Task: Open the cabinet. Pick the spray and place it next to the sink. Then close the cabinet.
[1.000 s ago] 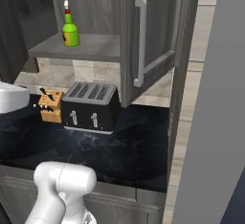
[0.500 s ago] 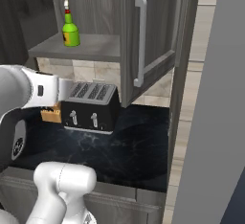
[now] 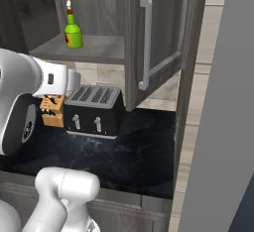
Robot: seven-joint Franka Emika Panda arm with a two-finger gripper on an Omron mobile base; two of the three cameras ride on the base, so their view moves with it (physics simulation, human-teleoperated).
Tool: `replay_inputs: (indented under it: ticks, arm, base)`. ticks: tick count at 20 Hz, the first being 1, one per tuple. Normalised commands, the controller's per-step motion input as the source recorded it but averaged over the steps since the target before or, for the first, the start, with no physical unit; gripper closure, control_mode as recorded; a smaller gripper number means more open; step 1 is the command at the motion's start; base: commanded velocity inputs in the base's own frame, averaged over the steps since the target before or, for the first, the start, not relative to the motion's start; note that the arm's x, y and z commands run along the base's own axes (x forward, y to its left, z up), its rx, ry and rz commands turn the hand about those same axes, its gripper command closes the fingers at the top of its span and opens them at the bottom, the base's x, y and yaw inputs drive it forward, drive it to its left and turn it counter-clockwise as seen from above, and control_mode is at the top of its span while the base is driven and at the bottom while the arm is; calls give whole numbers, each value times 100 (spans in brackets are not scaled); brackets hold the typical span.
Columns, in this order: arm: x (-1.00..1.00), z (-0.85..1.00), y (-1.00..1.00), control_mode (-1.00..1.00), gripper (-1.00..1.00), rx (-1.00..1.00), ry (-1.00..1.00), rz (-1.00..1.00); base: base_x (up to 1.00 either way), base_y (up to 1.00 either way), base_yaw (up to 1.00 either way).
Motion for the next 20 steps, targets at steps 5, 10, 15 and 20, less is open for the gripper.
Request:
replay_inputs:
  ticks: [5,10,15,20]
  arm:
    - [63,0,18,-100,-100,0,0,0]
    - [69,6,13,-100,-100,0,0,0]
    - [41,28,11,-100,-100,0,0,0]
    - [44,30,12,-100,-100,0,0,0]
  base:
    - [0,0,0]
    - [0,0,0]
    - [0,0,0]
    - [0,0,0]
